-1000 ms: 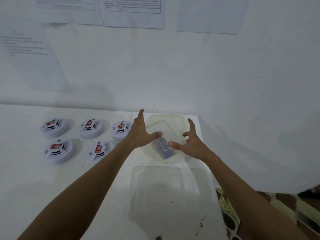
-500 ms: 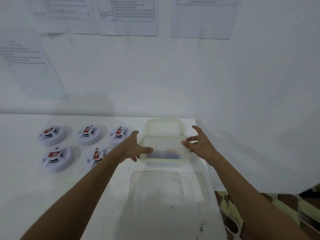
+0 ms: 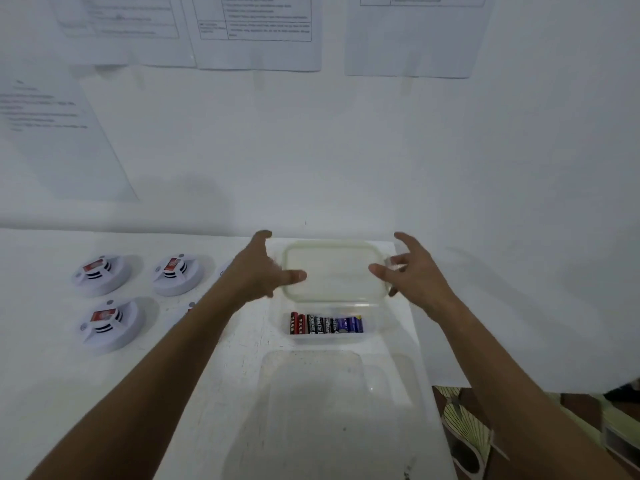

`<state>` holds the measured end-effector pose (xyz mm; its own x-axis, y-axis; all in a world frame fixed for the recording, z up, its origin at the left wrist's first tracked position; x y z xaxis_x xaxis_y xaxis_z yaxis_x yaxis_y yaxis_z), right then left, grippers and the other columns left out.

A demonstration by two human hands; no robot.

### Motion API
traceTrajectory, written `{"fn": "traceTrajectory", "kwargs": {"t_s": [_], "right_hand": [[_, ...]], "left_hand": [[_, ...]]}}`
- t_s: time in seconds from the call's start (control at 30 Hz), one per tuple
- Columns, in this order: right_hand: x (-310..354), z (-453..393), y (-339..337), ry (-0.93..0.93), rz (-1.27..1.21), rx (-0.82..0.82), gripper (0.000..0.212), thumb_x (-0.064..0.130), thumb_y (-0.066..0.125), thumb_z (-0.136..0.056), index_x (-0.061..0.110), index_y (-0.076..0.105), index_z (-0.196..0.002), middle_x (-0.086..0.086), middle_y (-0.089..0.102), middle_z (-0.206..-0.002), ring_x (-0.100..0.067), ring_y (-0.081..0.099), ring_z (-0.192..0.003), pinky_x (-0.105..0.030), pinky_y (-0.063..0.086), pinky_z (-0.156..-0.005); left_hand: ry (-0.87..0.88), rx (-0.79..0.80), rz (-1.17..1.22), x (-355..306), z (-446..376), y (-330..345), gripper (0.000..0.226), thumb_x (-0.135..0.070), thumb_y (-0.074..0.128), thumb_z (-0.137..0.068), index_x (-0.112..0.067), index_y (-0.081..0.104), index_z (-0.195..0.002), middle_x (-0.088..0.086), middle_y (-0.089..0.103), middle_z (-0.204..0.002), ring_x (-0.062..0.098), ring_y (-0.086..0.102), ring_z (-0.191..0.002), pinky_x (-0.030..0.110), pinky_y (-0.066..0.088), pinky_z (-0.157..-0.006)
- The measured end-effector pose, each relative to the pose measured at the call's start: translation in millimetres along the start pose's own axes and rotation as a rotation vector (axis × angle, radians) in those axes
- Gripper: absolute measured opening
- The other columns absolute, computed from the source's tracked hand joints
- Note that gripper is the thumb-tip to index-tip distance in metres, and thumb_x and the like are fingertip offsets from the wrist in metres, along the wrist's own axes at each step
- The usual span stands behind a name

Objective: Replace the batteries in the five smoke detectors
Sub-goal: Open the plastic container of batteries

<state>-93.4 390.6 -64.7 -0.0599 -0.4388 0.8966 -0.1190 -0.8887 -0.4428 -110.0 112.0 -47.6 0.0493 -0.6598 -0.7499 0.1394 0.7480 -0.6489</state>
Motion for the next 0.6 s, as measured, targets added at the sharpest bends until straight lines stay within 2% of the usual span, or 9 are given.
{"fn": "traceTrajectory", "kwargs": {"t_s": [0.1,0.17,0.23,0.33,0.47,0.6], "right_hand": [[18,-32,-7,-0.054,-0.051,-0.046,0.088,0.032,0.08,-0.08,0.03,0.027,-0.15,-0.006,0.051,-0.127,-0.016,0.063,-0.092,-0.022,0.049,-0.072],[21,-54,-4,-0.073,-0.067,-0.044,0.093,0.033,0.081,-0.079,0.031,0.023,-0.152,-0.009,0.048,-0.14,-0.019,0.059,-0.106,-0.028,0.047,-0.087],[17,-73,4,-0.082,-0.059,-0.028,0.096,0.031,0.081,-0.078,0.03,0.021,-0.153,-0.011,0.044,-0.147,-0.02,0.056,-0.111,-0.031,0.044,-0.096],[-2,-96,19,-0.063,-0.015,0.013,0.095,0.026,0.081,-0.079,0.026,0.022,-0.154,-0.013,0.043,-0.149,-0.019,0.055,-0.109,-0.03,0.042,-0.096],[-39,-113,38,0.001,0.029,0.055,0.094,0.023,0.08,-0.08,0.025,0.022,-0.154,-0.013,0.044,-0.149,-0.019,0.055,-0.109,-0.027,0.04,-0.093],[-69,-120,52,0.049,0.081,0.11,0.096,0.027,0.078,-0.083,0.025,0.015,-0.155,-0.012,0.043,-0.15,-0.028,0.042,-0.135,-0.032,0.038,-0.102]], "left_hand": [[0.033,-0.106,0.104,-15,-31,-15,0.103,-0.034,0.083,-0.072,-0.02,0.016,-0.15,0.012,0.056,-0.124,0.02,0.069,-0.08,0.023,0.047,-0.062],[0.033,-0.164,0.14,-16,-55,-16,0.102,-0.032,0.082,-0.073,-0.021,0.015,-0.15,0.011,0.054,-0.128,0.026,0.066,-0.097,0.026,0.046,-0.077],[0.014,-0.189,0.149,-12,-77,-10,0.102,-0.031,0.082,-0.074,-0.019,0.016,-0.15,0.011,0.056,-0.127,0.028,0.059,-0.11,0.032,0.045,-0.09],[-0.042,-0.168,0.129,3,-100,8,0.101,-0.03,0.081,-0.075,-0.016,0.016,-0.15,0.014,0.055,-0.131,0.028,0.051,-0.122,0.036,0.042,-0.101],[-0.103,-0.126,0.098,25,-116,35,0.099,-0.029,0.079,-0.078,-0.012,0.014,-0.151,0.016,0.054,-0.133,0.029,0.048,-0.125,0.027,0.037,-0.089],[-0.127,-0.108,-0.012,39,-121,51,0.099,-0.032,0.079,-0.078,-0.008,0.014,-0.15,0.018,0.055,-0.128,0.031,0.051,-0.12,0.027,0.037,-0.082]]}}
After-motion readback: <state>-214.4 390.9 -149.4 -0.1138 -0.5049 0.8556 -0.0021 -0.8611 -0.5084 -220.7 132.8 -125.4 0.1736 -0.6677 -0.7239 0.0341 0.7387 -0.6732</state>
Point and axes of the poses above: each hand's wrist, its own z-axis away from the middle knuckle, its own y-axis out of the palm, x = y × z, the point moved 8 cm from there along -z, towards the middle knuckle
